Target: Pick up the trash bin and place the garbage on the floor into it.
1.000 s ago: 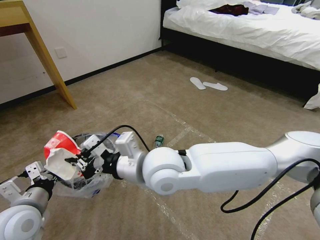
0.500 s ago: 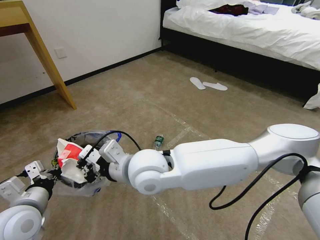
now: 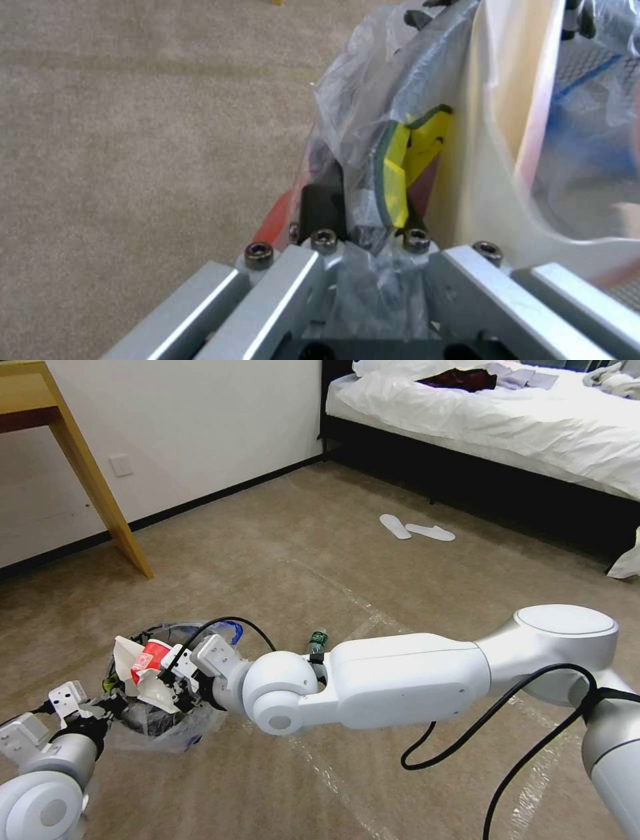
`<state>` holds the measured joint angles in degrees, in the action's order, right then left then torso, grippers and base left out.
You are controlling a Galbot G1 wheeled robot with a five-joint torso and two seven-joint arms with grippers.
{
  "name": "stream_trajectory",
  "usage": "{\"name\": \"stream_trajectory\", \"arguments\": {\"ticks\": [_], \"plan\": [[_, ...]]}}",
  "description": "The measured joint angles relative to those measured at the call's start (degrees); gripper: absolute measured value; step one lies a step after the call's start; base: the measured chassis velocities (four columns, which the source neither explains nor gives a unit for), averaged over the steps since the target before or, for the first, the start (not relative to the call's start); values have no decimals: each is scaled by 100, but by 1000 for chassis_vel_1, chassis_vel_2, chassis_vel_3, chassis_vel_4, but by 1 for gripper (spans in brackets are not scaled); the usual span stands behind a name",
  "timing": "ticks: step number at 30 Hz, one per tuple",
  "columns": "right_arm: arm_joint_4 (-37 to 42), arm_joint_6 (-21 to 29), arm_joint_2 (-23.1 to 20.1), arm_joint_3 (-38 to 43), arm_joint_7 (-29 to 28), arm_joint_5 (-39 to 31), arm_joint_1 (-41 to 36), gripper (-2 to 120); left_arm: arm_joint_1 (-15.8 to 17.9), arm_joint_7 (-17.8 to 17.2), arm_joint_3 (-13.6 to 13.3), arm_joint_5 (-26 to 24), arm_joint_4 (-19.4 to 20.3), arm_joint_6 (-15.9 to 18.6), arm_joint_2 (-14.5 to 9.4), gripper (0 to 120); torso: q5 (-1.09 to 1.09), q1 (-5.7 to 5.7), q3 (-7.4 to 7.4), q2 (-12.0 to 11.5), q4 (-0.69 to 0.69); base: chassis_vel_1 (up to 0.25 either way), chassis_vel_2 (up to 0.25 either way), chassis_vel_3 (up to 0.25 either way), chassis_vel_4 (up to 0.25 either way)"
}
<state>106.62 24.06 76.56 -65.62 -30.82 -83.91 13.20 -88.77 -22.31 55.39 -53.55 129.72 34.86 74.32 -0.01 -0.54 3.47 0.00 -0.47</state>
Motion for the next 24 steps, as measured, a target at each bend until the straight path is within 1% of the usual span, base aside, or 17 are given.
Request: {"name": "stream_trajectory", "arguments": {"ticks": [5,7,13,18,19,20,21,22,23,24], "plan": [[-259,30,186,-108,-16,61,-5,0,11,2,-7,-1,-4,0,15,0,0,0,0,0,0,0,0,0,0],[-496,125,373,-175,-68,76,20,0,11,8,-11,2,-27,-4,35,0,0,0,0,0,0,0,0,0,0],[-563,365,499,-217,-289,2,34,0,15,16,-22,5,-38,-10,36,0,1,0,0,0,0,0,0,0,0],[-562,363,540,-202,-370,-23,4,0,21,18,-50,29,-63,-14,62,0,0,0,0,0,0,0,0,0,0],[-551,363,542,-182,-391,-36,-5,6,21,22,-57,41,-72,-15,69,0,0,0,0,0,0,0,0,0,0],[-536,361,542,-153,-417,-47,-15,9,17,26,-62,56,-80,-16,73,0,0,0,0,0,0,0,0,0,0],[-536,361,542,-153,-417,-47,-15,9,17,26,-62,56,-80,-16,73,0,0,0,0,0,0,0,0,0,0],[-512,332,536,-127,-428,-50,-26,14,14,29,-62,65,-81,-17,73,0,0,0,0,0,0,0,0,0,0],[-472,301,518,-86,-442,-51,-38,23,10,32,-62,66,-80,-19,69,0,0,0,0,0,0,0,0,0,0],[-472,301,518,-86,-442,-51,-38,23,10,32,-62,66,-80,-19,69,0,0,0,0,0,0,0,0,0,0]]}}
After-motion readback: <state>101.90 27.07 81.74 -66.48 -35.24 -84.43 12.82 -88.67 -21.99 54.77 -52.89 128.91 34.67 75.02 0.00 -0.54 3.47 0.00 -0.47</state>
